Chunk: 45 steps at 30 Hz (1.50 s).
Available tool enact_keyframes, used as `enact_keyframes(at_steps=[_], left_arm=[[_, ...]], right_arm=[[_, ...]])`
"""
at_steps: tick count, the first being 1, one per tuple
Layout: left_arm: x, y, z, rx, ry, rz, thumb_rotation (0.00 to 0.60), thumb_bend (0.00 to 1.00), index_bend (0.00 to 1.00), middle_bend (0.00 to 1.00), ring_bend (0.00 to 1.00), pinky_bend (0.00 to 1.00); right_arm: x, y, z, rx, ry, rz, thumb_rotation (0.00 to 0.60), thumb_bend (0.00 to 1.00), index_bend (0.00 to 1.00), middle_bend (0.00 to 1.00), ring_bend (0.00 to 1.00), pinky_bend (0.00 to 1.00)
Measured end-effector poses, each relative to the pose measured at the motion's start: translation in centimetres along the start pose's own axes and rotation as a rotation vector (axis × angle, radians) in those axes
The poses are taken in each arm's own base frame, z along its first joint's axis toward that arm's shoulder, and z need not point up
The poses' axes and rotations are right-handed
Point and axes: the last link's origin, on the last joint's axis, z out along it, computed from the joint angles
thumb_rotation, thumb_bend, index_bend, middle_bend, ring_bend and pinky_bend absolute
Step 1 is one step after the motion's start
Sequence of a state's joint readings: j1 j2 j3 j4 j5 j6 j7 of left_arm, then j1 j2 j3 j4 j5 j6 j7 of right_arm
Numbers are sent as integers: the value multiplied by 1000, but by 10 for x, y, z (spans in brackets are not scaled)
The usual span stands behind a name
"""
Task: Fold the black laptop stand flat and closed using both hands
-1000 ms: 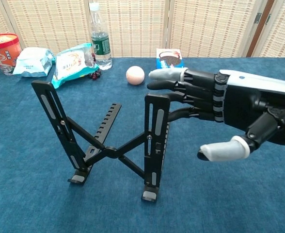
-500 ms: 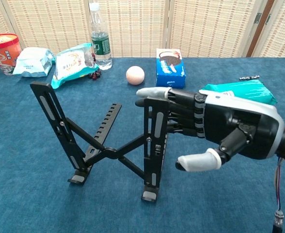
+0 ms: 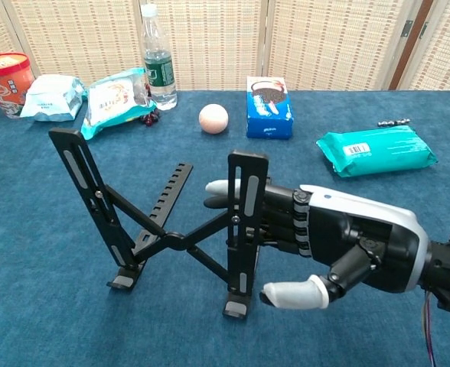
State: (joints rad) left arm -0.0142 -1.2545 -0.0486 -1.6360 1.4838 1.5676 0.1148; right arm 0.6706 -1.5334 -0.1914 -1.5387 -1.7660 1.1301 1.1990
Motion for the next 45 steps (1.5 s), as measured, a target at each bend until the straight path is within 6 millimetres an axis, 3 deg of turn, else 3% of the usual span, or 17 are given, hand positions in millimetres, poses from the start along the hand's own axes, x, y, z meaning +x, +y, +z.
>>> enact_keyframes(at_steps=[20, 36, 45], left_arm=[[0, 0, 0, -3, -7, 5, 600, 463, 126, 175, 134, 0], [0, 3, 1, -13, -11, 9, 600, 463, 125, 175, 134, 0], [0, 4, 1, -15, -13, 10, 600, 463, 125, 175, 134, 0]], right_arm=[[-2, 9, -4, -4, 47, 41, 600, 143, 0, 55, 0, 64], [-9, 15, -7, -6, 19, 311, 600, 172, 0, 52, 0, 53], [-10, 17, -8, -4, -6, 347, 600, 171, 0, 51, 0, 53]])
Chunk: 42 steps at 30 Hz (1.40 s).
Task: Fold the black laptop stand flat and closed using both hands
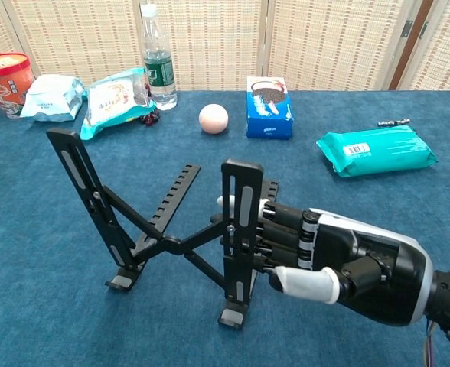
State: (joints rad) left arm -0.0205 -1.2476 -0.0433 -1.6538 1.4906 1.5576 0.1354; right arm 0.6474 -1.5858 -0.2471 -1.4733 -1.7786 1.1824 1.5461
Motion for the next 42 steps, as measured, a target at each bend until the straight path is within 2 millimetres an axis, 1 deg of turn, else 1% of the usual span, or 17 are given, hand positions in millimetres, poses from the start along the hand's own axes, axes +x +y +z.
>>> enact_keyframes(at_steps=[5, 8, 15, 22, 28, 31, 33, 37, 39, 42], left_arm=[[-1, 2, 4, -23, -16, -5, 600, 463, 125, 175, 134, 0], [-3, 4, 9, -48, -36, -27, 600, 463, 125, 175, 134, 0], [-5, 12, 25, -138, -117, -169, 600, 462, 125, 175, 135, 0], [-12, 26, 45, -239, -270, -423, 600, 462, 126, 182, 136, 0], [-19, 38, 62, -283, -416, -683, 600, 463, 127, 222, 160, 2], [-24, 43, 71, -289, -489, -811, 600, 452, 137, 239, 174, 46], [-27, 45, 77, -287, -531, -884, 600, 419, 153, 253, 185, 92], [-36, 52, 91, -273, -624, -1034, 600, 350, 172, 267, 198, 101], [-40, 56, 97, -268, -661, -1088, 600, 298, 178, 272, 202, 113], [-47, 63, 107, -267, -719, -1155, 600, 264, 190, 277, 206, 124]], right_arm=[[5, -3, -4, 20, 27, -54, 600, 172, 0, 51, 0, 53], [10, -6, -9, 33, 54, -101, 600, 172, 0, 51, 0, 53], [25, -23, -31, 38, 120, -219, 600, 172, 0, 51, 0, 53], [34, -45, -53, 55, 174, -313, 600, 171, 0, 50, 0, 53], [37, -64, -72, 86, 214, -386, 600, 172, 0, 49, 0, 53], [38, -73, -80, 107, 236, -415, 600, 172, 0, 49, 0, 53], [38, -80, -85, 124, 249, -430, 600, 172, 0, 49, 0, 53], [36, -89, -92, 147, 263, -454, 600, 172, 0, 49, 0, 53], [35, -92, -95, 156, 268, -462, 600, 172, 0, 49, 0, 53], [34, -94, -98, 164, 274, -462, 600, 172, 0, 49, 0, 53]])
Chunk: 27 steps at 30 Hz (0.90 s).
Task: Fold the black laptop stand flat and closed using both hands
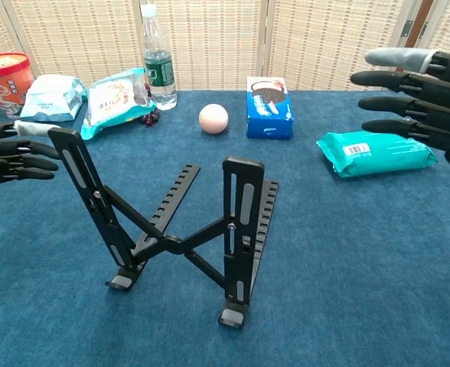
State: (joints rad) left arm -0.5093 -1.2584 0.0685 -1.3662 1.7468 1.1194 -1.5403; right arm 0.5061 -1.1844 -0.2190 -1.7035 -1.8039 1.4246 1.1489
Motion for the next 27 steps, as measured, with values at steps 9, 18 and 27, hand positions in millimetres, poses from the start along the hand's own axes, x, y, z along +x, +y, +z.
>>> enact_keyframes(at_steps=[9, 18, 27], left_arm=[[-15, -3, 35, 1, -115, -129, 600, 261, 213, 282, 217, 203], [-29, -7, 45, 29, -189, -179, 600, 261, 212, 288, 220, 210], [-36, -8, 51, 56, -229, -244, 600, 261, 211, 293, 226, 239]], right_arm=[[1, 1, -7, -3, 16, 14, 600, 171, 0, 49, 0, 53], [3, 4, -12, -8, 28, 24, 600, 171, 0, 49, 0, 53], [5, 8, -15, -19, 49, 32, 600, 171, 0, 45, 0, 53]])
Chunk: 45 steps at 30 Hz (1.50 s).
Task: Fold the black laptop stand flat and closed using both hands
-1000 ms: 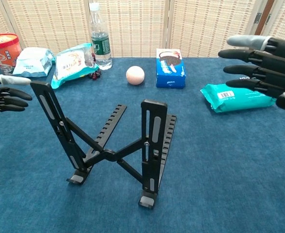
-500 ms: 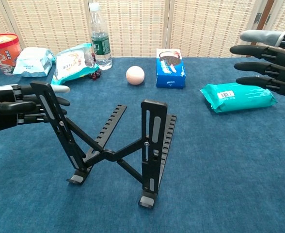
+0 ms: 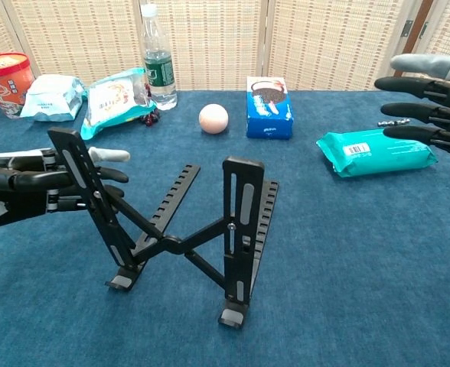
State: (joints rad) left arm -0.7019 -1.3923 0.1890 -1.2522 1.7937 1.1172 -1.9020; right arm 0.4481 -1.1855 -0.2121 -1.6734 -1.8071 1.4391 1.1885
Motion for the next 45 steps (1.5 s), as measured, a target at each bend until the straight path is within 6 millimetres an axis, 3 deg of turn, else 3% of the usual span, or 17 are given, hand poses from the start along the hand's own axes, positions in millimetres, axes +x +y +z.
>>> enact_keyframes(at_steps=[16, 35, 40, 45], left_arm=[[-8, -5, 5, 56, -53, -42, 600, 261, 206, 296, 230, 273], [-10, -7, -3, 66, -58, -54, 600, 261, 199, 298, 234, 343], [-6, -2, -3, 25, -36, -51, 600, 261, 199, 300, 226, 285], [0, 5, -6, -18, 0, -8, 600, 261, 200, 295, 201, 164]], right_arm=[[3, 5, -2, -9, 17, 11, 600, 171, 0, 44, 0, 53], [4, 5, -2, 1, 22, 11, 600, 171, 0, 44, 0, 53], [4, 5, -1, 0, 28, -5, 600, 171, 0, 44, 0, 53], [1, 8, 3, -20, 22, -89, 600, 166, 0, 30, 0, 53]])
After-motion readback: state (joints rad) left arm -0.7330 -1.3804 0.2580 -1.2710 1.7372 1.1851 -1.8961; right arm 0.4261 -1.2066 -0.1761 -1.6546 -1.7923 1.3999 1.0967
